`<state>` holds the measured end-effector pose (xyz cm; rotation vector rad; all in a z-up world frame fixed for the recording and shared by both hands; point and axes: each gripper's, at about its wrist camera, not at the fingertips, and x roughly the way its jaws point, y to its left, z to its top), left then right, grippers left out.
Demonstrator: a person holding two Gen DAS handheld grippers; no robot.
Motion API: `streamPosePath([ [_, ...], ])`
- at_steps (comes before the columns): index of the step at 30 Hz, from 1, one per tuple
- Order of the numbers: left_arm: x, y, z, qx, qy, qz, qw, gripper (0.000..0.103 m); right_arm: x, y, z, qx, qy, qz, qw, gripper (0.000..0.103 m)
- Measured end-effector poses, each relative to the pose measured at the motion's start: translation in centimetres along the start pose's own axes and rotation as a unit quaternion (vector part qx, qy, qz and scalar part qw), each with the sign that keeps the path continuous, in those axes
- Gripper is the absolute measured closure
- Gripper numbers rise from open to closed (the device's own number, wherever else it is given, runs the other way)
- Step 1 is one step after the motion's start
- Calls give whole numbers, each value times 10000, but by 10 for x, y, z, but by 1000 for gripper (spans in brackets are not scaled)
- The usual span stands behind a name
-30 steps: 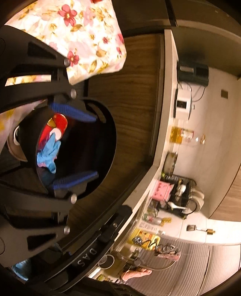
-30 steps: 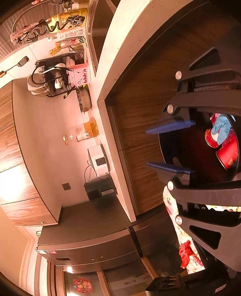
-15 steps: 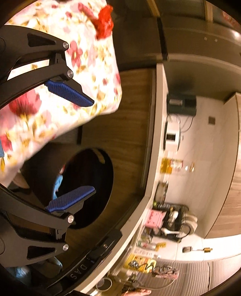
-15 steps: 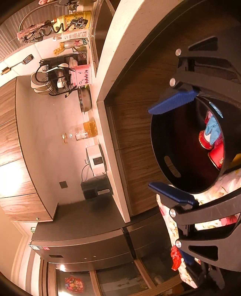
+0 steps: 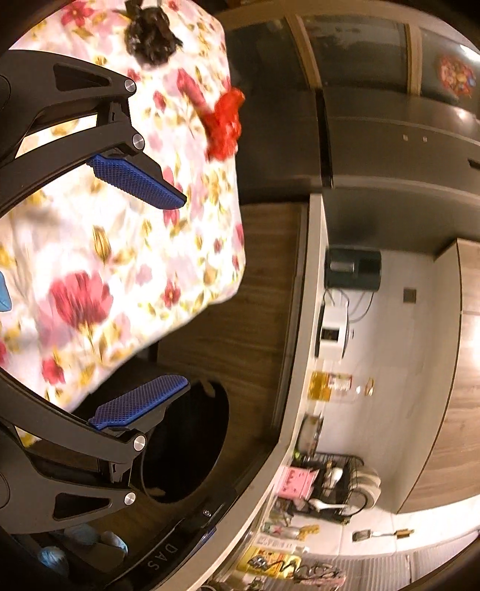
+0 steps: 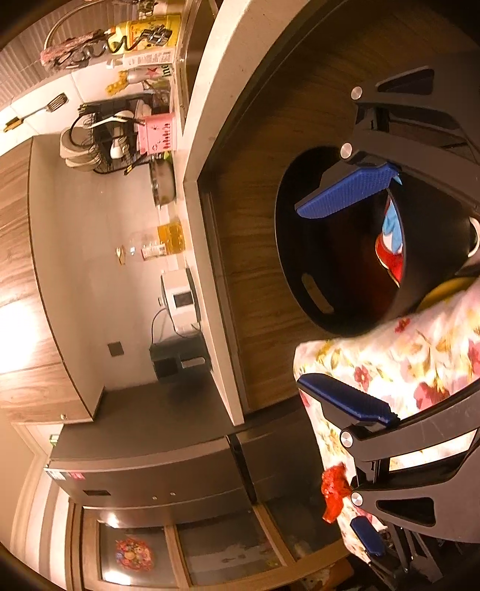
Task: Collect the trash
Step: 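Move both tools back toward the black bag and red wrapper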
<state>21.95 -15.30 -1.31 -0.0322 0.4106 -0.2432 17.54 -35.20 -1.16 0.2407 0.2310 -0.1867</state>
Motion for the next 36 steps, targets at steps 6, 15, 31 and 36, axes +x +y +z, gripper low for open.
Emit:
streamPosePath([
  [6,-18,35,-5,-73,-133,386,9991,14,-1,28,-11,-60,72,148,9998,19],
  [15,-37,111,-23,-292,-168,1282,9912,14,5,86,-28,-257,225,676,9971,19],
  [31,-44,259,-41,-929,-47,2626,9604,14,21,177,-51,-515,458,1444,9871,19],
  [36,-35,286,-40,-1185,106,2585,9586,14,30,206,-55,-619,491,1635,9834,20],
])
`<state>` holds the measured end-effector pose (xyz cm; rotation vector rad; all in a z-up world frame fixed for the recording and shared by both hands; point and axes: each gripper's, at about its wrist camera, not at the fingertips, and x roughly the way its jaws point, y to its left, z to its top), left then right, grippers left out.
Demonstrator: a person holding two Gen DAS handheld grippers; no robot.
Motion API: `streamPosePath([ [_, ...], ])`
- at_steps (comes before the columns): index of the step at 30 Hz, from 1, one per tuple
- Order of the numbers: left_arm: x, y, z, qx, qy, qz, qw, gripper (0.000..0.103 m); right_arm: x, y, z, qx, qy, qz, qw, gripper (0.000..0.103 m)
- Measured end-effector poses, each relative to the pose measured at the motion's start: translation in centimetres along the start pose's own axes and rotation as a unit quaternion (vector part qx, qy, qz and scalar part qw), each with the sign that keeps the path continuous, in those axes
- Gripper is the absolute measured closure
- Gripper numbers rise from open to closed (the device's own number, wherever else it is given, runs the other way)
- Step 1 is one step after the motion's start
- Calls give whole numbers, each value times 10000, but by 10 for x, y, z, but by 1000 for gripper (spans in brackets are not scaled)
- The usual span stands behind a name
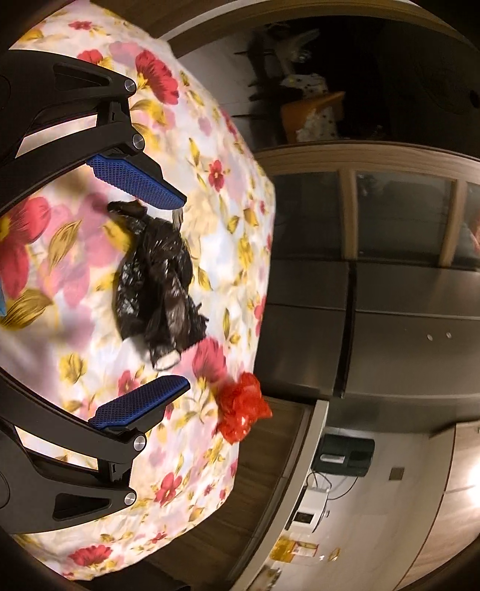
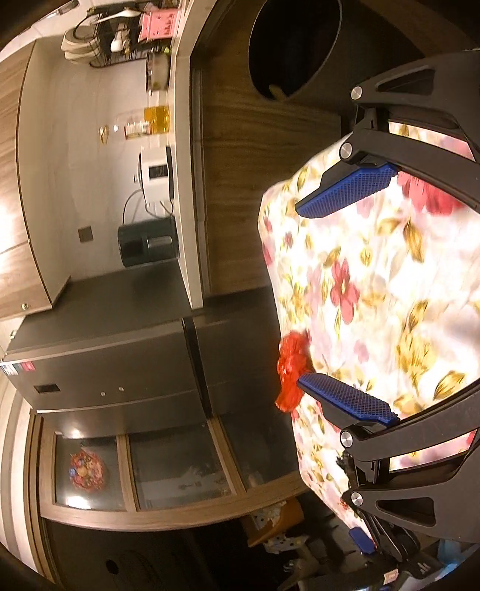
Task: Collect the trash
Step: 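Grasp the black plastic bag with the left tool while the right tool grasps the red wrapper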
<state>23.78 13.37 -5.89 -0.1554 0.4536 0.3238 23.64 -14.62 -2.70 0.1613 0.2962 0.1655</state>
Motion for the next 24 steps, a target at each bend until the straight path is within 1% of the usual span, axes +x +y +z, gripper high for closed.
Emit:
streamPosePath([
  [5,18,10,5,-65,208,1,9998,14,21,25,3,-106,47,181,9998,20],
  [10,34,15,5,-151,433,-90,9989,14,46,51,4,-232,113,357,9990,19],
  [13,42,19,7,-221,515,-91,9984,18,63,67,3,-331,155,406,9985,20],
  [16,50,21,8,-260,630,-160,9975,24,79,80,3,-391,194,462,9980,20],
  [18,58,23,7,-294,792,-248,9961,32,90,90,2,-453,215,502,9975,20],
  [21,66,25,4,-347,964,-348,9941,41,108,106,-1,-590,237,525,9966,20],
  [24,71,26,2,-390,1076,-457,9924,46,126,118,-4,-706,279,506,9958,20],
])
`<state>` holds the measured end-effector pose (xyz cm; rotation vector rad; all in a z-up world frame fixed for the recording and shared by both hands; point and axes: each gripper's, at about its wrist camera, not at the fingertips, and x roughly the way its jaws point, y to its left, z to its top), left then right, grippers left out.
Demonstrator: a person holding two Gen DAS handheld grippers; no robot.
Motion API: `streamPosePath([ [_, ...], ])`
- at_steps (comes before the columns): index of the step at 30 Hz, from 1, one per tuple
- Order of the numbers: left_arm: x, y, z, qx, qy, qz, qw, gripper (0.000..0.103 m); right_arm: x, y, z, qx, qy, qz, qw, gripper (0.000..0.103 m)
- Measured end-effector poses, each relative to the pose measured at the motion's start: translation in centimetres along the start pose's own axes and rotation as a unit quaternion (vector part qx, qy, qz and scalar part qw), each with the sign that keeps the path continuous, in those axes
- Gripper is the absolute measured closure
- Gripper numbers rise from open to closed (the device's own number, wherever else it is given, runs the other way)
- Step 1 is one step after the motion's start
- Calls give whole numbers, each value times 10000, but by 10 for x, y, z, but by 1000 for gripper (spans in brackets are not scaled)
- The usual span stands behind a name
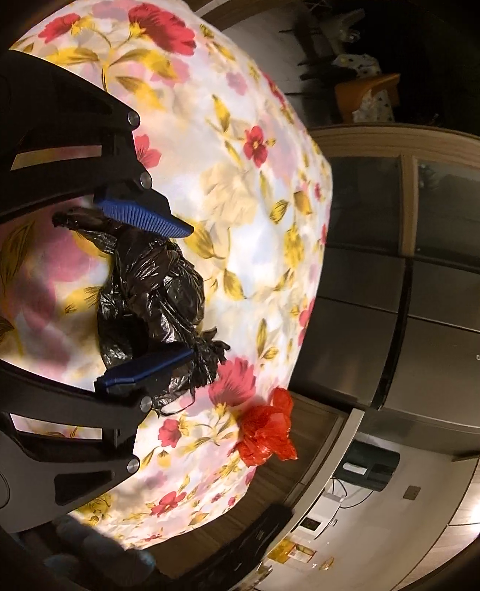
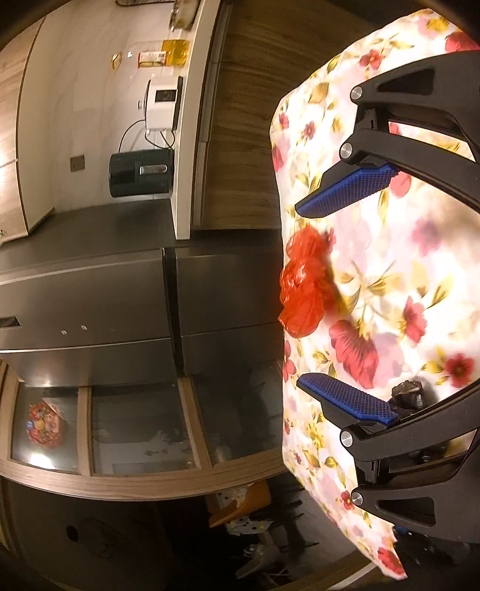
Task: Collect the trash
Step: 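Grasp the black plastic bag with the left tool while the right tool grasps the red wrapper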
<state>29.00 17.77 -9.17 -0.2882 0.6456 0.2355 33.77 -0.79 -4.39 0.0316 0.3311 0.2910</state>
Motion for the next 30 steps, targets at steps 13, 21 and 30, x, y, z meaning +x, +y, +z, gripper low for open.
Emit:
streamPosePath([
  [13,7,2,-4,-43,76,-370,9993,68,63,8,0,16,304,-209,9993,33],
  [21,7,4,-5,-130,50,-484,9987,70,81,5,-3,23,537,-90,9985,61],
  [30,7,7,-5,-170,32,-525,9985,71,77,0,-3,178,549,37,9983,93],
])
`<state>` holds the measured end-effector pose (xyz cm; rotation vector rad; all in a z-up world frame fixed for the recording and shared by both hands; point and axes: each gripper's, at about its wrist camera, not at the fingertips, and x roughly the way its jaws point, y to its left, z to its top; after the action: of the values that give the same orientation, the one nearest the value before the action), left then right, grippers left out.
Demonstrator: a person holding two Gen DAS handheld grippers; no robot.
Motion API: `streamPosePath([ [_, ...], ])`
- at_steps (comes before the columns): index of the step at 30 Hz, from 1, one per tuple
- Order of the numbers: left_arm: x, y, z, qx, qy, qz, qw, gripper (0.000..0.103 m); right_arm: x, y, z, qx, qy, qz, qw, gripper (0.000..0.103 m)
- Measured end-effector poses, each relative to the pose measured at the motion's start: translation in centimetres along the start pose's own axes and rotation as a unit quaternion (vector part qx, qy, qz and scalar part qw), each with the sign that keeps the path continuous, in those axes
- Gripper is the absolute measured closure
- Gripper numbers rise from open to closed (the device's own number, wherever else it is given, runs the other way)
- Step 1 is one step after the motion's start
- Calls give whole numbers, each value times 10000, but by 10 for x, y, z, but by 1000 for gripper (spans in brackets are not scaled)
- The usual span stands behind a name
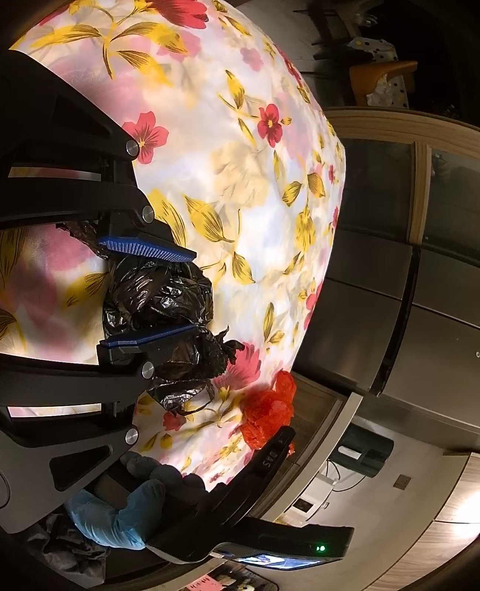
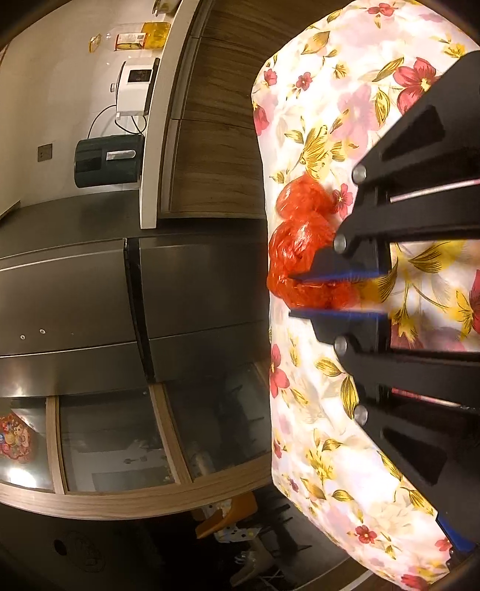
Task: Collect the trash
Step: 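Grasp the black plastic bag with the left tool while the right tool grasps the red wrapper, then lift the black bag and red wrapper and carry them over the black bin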
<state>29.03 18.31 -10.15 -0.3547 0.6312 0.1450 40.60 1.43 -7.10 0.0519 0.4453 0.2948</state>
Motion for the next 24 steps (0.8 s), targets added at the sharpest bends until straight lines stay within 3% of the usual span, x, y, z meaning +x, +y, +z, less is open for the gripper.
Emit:
streamPosePath([
  [10,-6,1,1,-53,-78,-128,9999,78,-57,-9,0,-167,-288,44,9994,96],
  [15,-13,-5,1,43,-113,-186,9998,98,-97,-19,1,-199,-447,107,9987,96],
  [19,-16,-15,-1,243,-98,-209,9994,100,-125,-29,0,-188,-541,117,9983,96],
  [24,-22,-13,0,153,-111,-275,9994,103,-149,-41,-2,-142,-585,90,9981,96],
])
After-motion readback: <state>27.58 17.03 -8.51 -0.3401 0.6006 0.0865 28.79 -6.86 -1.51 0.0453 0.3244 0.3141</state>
